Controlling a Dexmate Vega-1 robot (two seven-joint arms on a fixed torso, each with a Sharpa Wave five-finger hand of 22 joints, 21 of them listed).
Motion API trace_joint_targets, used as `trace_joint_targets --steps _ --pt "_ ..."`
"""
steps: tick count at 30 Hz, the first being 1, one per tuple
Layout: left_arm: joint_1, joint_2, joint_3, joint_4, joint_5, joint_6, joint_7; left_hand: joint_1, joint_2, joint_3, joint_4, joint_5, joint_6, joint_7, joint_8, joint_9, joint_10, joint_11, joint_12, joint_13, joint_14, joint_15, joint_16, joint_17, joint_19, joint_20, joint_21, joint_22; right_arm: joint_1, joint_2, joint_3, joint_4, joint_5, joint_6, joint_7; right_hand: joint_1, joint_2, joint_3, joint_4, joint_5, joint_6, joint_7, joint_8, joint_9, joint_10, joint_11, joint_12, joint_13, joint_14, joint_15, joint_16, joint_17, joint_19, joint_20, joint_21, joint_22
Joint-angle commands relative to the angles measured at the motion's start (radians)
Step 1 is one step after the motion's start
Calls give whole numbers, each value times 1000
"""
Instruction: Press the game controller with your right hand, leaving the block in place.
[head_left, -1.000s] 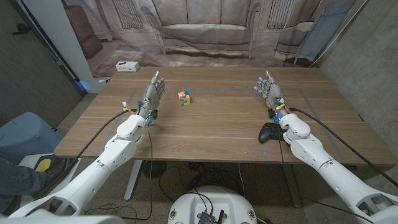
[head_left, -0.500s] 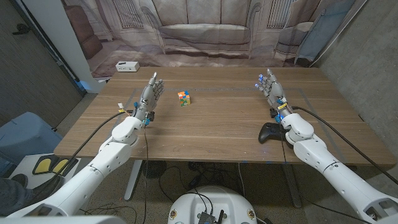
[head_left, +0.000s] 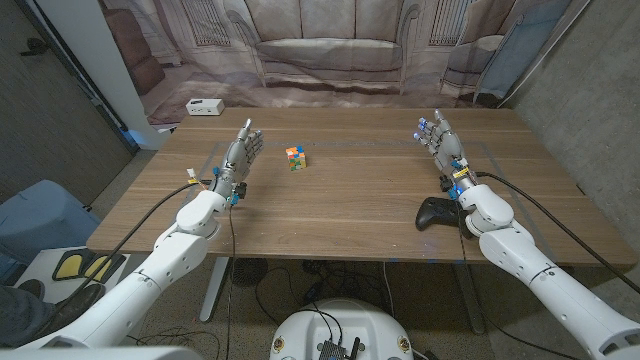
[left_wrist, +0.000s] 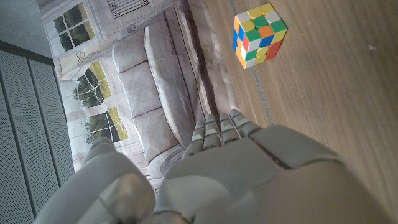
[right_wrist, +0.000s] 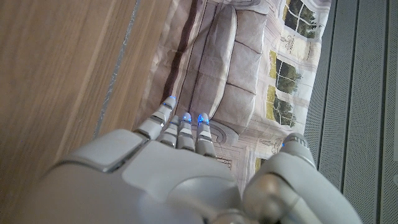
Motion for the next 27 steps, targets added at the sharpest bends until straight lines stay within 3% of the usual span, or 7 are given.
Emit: trace_joint_targets --steps 1,7,10,17,27 --pt "20 -11 2 -29 19 -17 28 17 0 3 -7 -2 14 5 3 4 19 1 7 1 13 4 6 5 15 -3 8 3 -51 -28 27 -42 15 25 18 9 6 4 -4 4 13 -5 8 3 10 -1 8 4 5 -2 3 -1 7 -1 -3 2" --pt "19 -27 1 -9 3 -51 0 17 0 2 -9 -3 17 5 1 4 21 1 6 1 13 3 2 5 16 2 6 2 -99 -60 54 -83 18 35 16 10 7 4 -5 4 14 -5 7 3 15 -2 9 4 7 -3 3 -1 10 -1 -3 2" --pt "19 -43 2 -2 2 -62 8 20 3 2 -11 -4 45 4 6 4 46 -1 11 0 45 -3 8 5 45 9 11 2 -115 -71 66 -92 27 37 22 11 8 4 -6 3 14 -5 6 3 15 -4 8 4 7 -2 2 -2 9 -1 -4 2" --pt "17 -57 4 3 3 -75 14 23 7 4 -14 -4 65 -1 10 4 56 -6 12 0 49 -4 5 5 51 8 10 2 -126 -79 79 -94 40 43 38 12 9 5 -7 3 18 -6 6 3 21 -4 9 5 7 -3 2 -3 11 -3 -4 2" --pt "80 -12 -29 -85 23 -66 54 27 10 5 -16 -5 71 -2 8 5 59 -5 11 0 51 -5 2 5 51 7 7 2 -171 -123 105 -149 43 33 50 14 9 4 -9 3 19 -4 3 3 27 -3 9 5 17 -5 4 -4 20 -2 -2 2"
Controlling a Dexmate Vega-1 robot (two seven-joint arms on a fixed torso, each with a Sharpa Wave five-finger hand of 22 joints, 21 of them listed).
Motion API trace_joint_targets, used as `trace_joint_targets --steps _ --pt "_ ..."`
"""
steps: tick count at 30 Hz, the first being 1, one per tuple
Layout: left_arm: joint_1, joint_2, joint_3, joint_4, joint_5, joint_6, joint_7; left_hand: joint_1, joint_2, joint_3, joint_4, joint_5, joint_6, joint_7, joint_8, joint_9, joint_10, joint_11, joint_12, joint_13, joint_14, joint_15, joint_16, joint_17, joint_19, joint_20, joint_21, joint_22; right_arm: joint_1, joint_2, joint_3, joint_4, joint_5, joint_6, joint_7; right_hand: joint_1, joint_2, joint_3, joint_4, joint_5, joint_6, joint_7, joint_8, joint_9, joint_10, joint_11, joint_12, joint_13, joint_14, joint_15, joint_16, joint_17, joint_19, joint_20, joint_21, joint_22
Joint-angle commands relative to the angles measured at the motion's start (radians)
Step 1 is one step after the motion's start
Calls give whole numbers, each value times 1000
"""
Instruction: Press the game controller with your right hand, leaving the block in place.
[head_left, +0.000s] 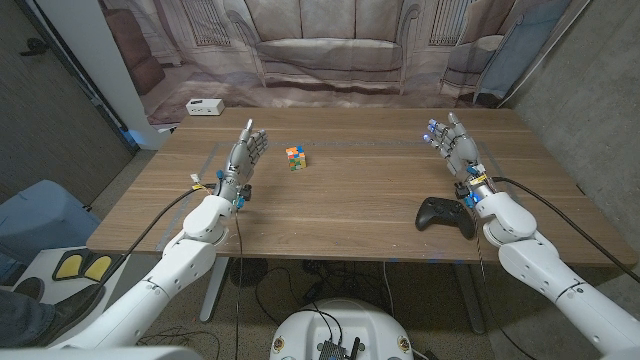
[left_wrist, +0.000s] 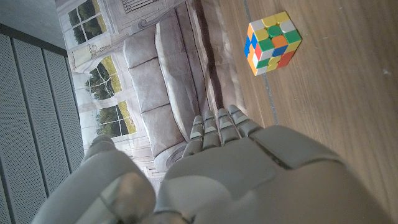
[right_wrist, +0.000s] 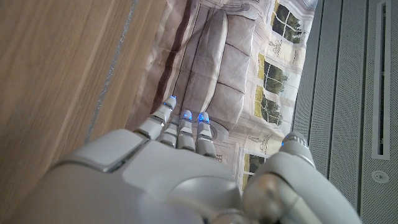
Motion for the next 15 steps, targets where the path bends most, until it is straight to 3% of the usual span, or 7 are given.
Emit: trace_joint_targets --steps 1,15 --pt "52 32 -30 -67 16 -3 37 10 3 2 -5 -5 10 1 0 5 11 -3 4 0 10 3 2 5 11 1 1 2 -63 -52 38 -62 8 -5 13 4 0 0 -5 3 8 5 3 4 10 0 9 5 9 3 4 1 12 0 2 2" --pt "69 49 -47 -95 22 -2 37 15 7 3 -9 -7 6 3 -9 5 -1 -1 -6 -1 -6 4 -11 5 -8 -6 -13 2 -157 -83 89 -135 -28 23 -18 8 2 0 -8 3 15 5 1 4 7 -1 5 5 20 0 6 -1 27 0 5 2"
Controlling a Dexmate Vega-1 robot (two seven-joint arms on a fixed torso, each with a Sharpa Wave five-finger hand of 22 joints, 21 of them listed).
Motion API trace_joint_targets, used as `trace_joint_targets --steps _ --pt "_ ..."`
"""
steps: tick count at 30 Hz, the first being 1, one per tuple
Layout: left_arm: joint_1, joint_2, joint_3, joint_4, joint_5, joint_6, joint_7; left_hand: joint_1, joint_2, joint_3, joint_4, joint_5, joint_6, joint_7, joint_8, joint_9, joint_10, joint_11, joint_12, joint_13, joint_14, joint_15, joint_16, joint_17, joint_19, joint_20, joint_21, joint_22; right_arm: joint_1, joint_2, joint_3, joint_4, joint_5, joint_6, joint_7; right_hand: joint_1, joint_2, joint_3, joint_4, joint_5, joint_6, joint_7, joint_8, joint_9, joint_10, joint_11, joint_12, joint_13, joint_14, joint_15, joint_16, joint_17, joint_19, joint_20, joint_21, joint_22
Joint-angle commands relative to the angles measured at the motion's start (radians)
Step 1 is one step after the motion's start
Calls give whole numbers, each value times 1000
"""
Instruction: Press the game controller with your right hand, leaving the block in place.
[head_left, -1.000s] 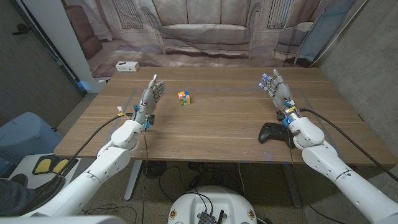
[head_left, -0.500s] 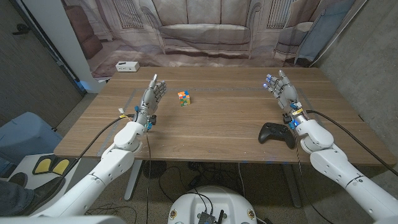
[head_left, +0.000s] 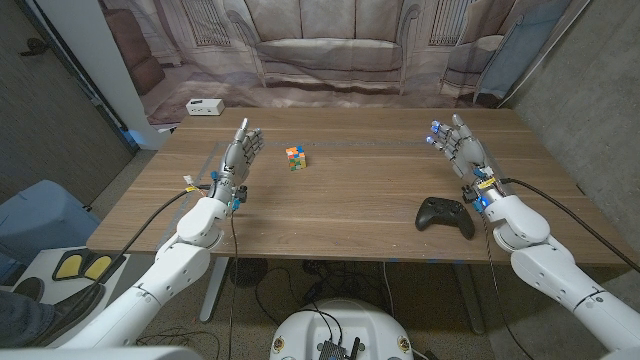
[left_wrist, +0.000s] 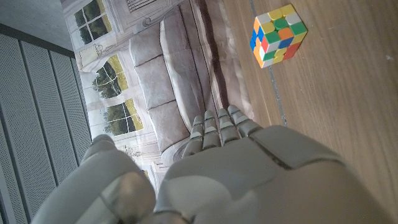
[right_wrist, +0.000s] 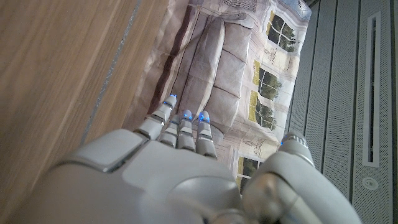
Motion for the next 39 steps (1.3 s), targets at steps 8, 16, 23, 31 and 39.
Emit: trace_joint_targets --steps 8,16,23,31,39 --pt "25 15 -17 -50 31 1 27 11 2 2 -11 0 7 4 -4 5 -5 -1 -9 -1 -4 1 -5 5 -12 0 -10 3 -131 -38 80 -81 -23 33 -26 9 4 0 -9 3 9 -3 -2 4 7 -6 2 6 30 1 13 -1 30 -4 9 2" --pt "8 12 -3 -56 41 27 30 11 2 1 -12 -1 7 5 -5 5 -3 -1 -10 -1 -3 0 -5 5 -13 -1 -12 3 -183 -39 116 -88 -19 54 -21 11 5 0 -10 3 9 -2 -4 5 15 -4 4 6 34 1 13 -2 33 -4 8 2" --pt "-9 12 13 -61 51 50 31 12 2 1 -13 -1 8 5 -6 5 -2 -1 -10 -1 -2 1 -6 5 -13 -3 -12 3 -230 -42 151 -101 -21 63 -20 11 4 0 -11 3 12 -2 -5 5 18 -5 4 6 38 3 13 -2 38 -4 8 2" --pt "-16 10 18 -65 59 65 44 12 2 0 -15 -2 10 6 -7 5 -1 -2 -11 -1 0 0 -6 5 -12 -3 -13 3 -283 -45 192 -120 -24 68 -14 10 5 -1 -10 3 15 -2 -5 5 22 -5 4 6 42 3 14 -2 42 -4 8 2" --pt "-27 7 21 -61 58 76 48 13 3 0 -16 -2 10 6 -9 5 0 1 -12 -1 1 -1 -6 5 -11 -3 -14 3 -330 -36 225 -140 -33 73 -11 10 5 -1 -11 3 17 -4 -5 5 26 -7 4 6 47 2 14 -2 45 -2 7 2"
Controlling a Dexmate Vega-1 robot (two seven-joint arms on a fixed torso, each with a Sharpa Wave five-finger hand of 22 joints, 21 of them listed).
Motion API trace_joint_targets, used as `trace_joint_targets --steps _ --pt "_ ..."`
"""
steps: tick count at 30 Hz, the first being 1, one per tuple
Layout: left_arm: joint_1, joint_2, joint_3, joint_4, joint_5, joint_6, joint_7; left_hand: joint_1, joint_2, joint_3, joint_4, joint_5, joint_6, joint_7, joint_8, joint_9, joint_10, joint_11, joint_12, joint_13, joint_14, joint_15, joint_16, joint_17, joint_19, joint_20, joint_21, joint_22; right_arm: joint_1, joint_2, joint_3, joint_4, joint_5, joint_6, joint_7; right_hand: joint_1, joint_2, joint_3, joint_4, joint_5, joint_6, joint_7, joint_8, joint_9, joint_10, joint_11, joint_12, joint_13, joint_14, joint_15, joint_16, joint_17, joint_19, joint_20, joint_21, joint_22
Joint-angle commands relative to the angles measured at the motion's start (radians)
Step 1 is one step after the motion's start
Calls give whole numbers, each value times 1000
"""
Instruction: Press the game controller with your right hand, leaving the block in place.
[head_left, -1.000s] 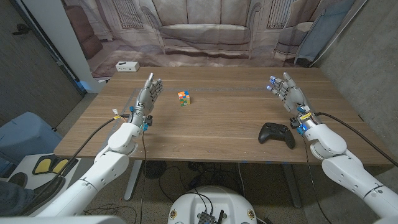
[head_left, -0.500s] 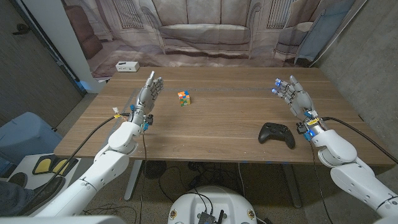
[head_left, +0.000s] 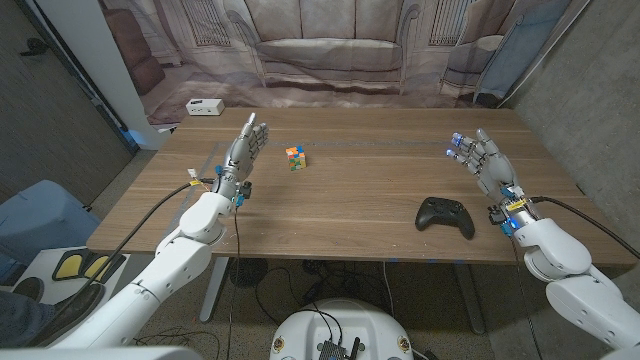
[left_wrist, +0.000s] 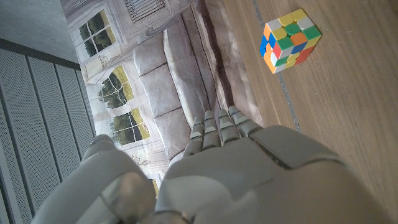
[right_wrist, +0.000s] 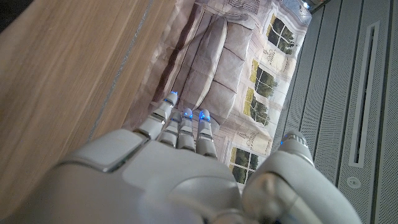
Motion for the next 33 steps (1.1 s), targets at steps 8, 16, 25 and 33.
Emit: trace_joint_targets --steps 8,16,25,33 --pt "-48 -16 33 20 11 29 -7 13 3 3 -6 -3 7 2 -4 6 0 0 -7 -1 2 -1 -3 5 -3 -1 -1 3 -111 23 81 -48 -46 17 -7 8 1 3 -8 3 7 -4 0 5 12 -1 3 1 9 -2 5 2 12 -2 2 2" --pt "-68 -21 45 30 18 34 -11 14 4 3 -7 -3 8 1 -5 6 2 -2 -8 -1 2 0 -4 5 -3 -1 -1 3 -139 42 98 -53 -66 19 -11 6 1 1 -8 3 9 -6 -1 5 13 0 3 1 5 0 3 2 7 1 -2 2" --pt "-96 -29 61 41 25 35 -23 14 5 3 -8 -3 9 1 -6 6 2 -2 -9 -1 3 -1 -4 5 -3 -1 -1 3 -166 67 113 -54 -87 38 -12 6 1 0 -9 3 10 -9 -2 5 10 -2 0 1 1 2 0 2 3 2 -5 2" --pt "-102 -33 67 39 32 31 -21 15 7 3 -9 -3 10 2 -6 6 4 -3 -9 0 4 -1 -4 5 -2 1 -2 3 -185 79 127 -64 -150 45 -33 5 -1 -1 -9 3 14 -15 -2 5 13 -3 0 2 0 4 -1 2 0 7 -7 2"
